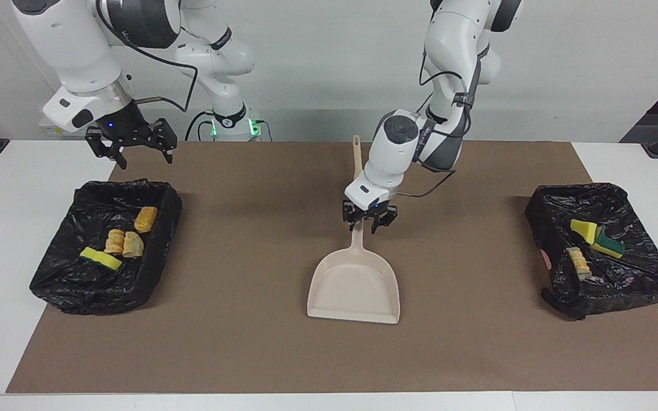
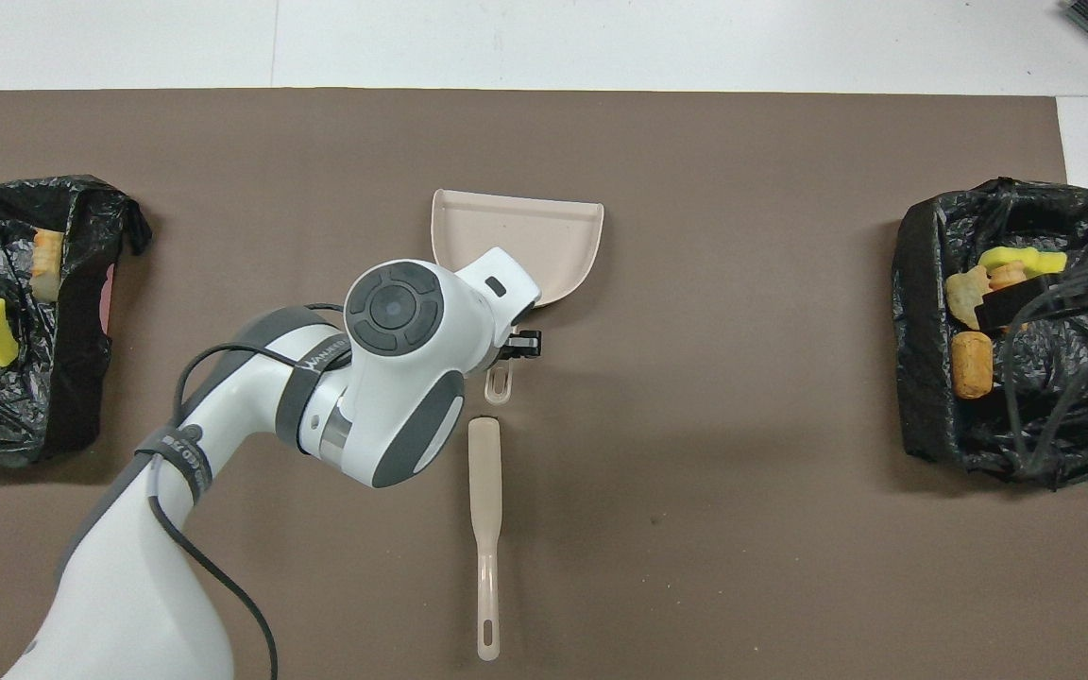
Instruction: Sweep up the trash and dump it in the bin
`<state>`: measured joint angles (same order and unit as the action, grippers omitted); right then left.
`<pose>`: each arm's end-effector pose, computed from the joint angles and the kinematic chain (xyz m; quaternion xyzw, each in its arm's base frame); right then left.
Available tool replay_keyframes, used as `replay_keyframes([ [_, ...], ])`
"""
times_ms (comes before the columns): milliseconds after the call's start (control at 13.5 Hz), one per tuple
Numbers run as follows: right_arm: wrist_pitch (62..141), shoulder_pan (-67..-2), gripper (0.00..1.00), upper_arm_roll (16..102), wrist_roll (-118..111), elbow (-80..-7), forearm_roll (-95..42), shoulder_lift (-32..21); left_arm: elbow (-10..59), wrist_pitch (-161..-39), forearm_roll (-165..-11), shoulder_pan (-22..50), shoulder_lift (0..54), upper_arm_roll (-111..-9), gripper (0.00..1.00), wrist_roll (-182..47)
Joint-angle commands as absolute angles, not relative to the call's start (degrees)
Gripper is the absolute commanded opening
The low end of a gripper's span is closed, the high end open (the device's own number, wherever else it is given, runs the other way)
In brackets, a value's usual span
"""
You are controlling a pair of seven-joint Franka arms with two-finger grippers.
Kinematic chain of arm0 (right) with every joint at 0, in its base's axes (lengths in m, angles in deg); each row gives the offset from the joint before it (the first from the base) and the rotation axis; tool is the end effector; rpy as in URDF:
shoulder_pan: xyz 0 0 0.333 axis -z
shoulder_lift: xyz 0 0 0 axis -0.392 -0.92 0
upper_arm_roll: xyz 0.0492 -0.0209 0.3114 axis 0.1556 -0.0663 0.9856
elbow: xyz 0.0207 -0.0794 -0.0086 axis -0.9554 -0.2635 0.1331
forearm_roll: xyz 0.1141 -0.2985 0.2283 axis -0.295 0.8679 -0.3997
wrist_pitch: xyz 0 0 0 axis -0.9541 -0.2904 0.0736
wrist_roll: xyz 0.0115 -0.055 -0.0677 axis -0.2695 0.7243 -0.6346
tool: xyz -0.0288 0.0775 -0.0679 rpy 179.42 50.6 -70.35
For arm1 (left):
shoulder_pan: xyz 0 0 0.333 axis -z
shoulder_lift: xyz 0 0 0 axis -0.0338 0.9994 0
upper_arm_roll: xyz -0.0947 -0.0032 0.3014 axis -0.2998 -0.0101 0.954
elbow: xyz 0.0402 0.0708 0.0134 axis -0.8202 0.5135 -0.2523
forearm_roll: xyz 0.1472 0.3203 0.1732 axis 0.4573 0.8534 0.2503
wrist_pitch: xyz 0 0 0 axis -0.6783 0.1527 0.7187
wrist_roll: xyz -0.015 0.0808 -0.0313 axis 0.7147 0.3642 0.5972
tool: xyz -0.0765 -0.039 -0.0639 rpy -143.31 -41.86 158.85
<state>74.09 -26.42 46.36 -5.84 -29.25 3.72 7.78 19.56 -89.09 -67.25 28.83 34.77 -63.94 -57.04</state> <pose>0.5640 -0.0207 0.6101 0.9971 0.0751 -0.0122 0.0000 0.5358 -0.3523 0.3830 0.9966 -0.0450 0.0199 0.0660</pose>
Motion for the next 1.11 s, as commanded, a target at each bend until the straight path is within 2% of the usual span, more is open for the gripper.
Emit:
replay_keyframes([
  [0, 74.02, -26.07, 1.0, 46.63, -5.12, -29.74, 2.69, 8.51, 19.31, -82.25, -67.52, 25.59, 30.13, -63.06, 1.0, -57.0],
  [297, 74.02, -26.07, 1.0, 46.54, -5.12, -29.74, 2.77, 8.51, 19.58, -72.94, -67.43, 17.78, 22.92, -62.97, 1.0, -58.49],
  [594, 74.02, -26.07, 1.0, 46.55, -5.12, -29.74, 2.69, 8.51, 19.23, -64.59, -66.12, 11.0, 18.08, -62.97, 1.0, -67.53],
  [1039, 74.02, -26.07, 1.0, 46.63, -5.12, -29.74, 2.69, 8.51, 15.27, -57.63, -62.95, 9.67, 14.92, -58.32, 1.0, -72.64],
])
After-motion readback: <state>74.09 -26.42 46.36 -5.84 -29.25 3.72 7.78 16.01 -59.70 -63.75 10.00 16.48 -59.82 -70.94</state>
